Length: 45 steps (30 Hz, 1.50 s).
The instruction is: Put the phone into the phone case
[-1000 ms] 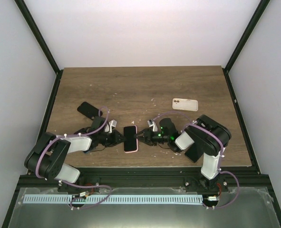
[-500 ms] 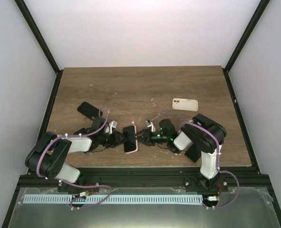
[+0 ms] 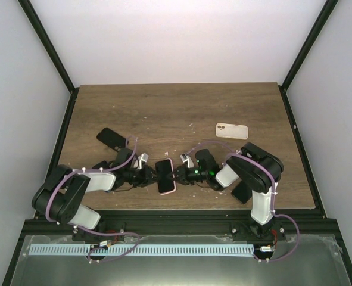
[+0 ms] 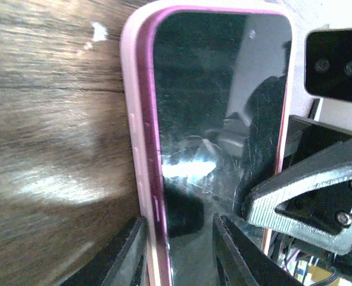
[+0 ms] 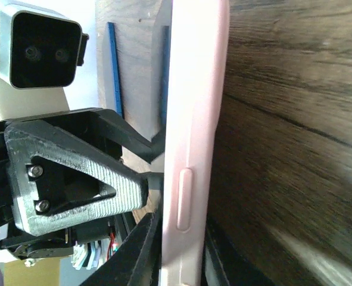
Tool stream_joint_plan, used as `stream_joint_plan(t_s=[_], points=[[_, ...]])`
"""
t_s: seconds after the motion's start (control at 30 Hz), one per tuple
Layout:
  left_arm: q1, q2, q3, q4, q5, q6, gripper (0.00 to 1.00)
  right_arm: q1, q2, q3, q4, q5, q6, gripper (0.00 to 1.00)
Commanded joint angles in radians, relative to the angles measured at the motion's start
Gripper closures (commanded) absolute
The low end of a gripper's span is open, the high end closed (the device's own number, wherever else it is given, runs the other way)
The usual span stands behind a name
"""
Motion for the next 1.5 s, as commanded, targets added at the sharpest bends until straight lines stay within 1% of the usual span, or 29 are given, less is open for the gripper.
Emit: stream_joint_plan(t_s=[0.0, 0.1, 0.27, 0.37, 0.43, 0.5, 0.6, 0.67, 0.87, 0.97, 1.07, 1.13, 1.17, 1.23, 1.3, 1.47], points=[[-0.004, -0.07, 0.032, -0.053, 0.017, 0.024, 0.65, 0.003, -0.014, -0.01, 0.082, -0.038, 0.009, 0.84], [0.017, -0.151, 0.064, -0.144, 0.006, 0.05, 0.57, -0.006, -0.04, -0.031, 0.127, -0.055, 0.023, 0.85], [0.118, -0.346, 0.095, -0.286, 0.002, 0.074, 0.37, -0.022, -0.134, -0.052, 0.113, -0.068, 0.017, 0.85], [0.146, -0.469, 0.136, -0.369, 0.0, 0.103, 0.26, -0.025, -0.206, -0.06, 0.118, -0.085, 0.025, 0.85], [0.148, -0.52, 0.171, -0.429, 0.017, 0.123, 0.22, -0.027, -0.266, -0.063, 0.129, -0.103, 0.035, 0.85], [0.15, -0.568, 0.196, -0.446, 0.044, 0.125, 0.2, -0.027, -0.317, -0.067, 0.152, -0.122, 0.054, 0.85], [0.15, -0.627, 0.214, -0.426, 0.086, 0.092, 0.2, -0.027, -0.389, -0.08, 0.206, -0.146, 0.095, 0.85], [0.15, -0.659, 0.215, -0.383, 0.122, 0.057, 0.2, -0.027, -0.438, -0.088, 0.224, -0.15, 0.114, 0.85], [0.15, -0.716, 0.165, -0.173, 0.205, -0.087, 0.2, -0.026, -0.559, -0.098, 0.272, -0.156, 0.156, 0.84], [0.15, -0.714, 0.128, -0.031, 0.252, -0.169, 0.22, -0.023, -0.592, -0.095, 0.296, -0.159, 0.17, 0.83], [0.15, -0.701, 0.087, 0.119, 0.282, -0.262, 0.28, -0.017, -0.602, -0.09, 0.322, -0.161, 0.184, 0.82], [0.149, -0.692, 0.067, 0.233, 0.29, -0.31, 0.35, -0.011, -0.595, -0.088, 0.341, -0.163, 0.194, 0.82], [0.149, -0.69, 0.061, 0.258, 0.29, -0.328, 0.39, -0.008, -0.59, -0.089, 0.361, -0.164, 0.202, 0.82], [0.149, -0.687, 0.052, 0.289, 0.289, -0.35, 0.46, -0.005, -0.579, -0.091, 0.392, -0.164, 0.218, 0.82], [0.147, -0.687, 0.049, 0.284, 0.285, -0.349, 0.5, -0.003, -0.567, -0.091, 0.399, -0.162, 0.227, 0.82], [0.133, -0.673, 0.026, 0.313, 0.271, -0.354, 0.52, 0.006, -0.529, -0.099, 0.471, -0.158, 0.272, 0.82]])
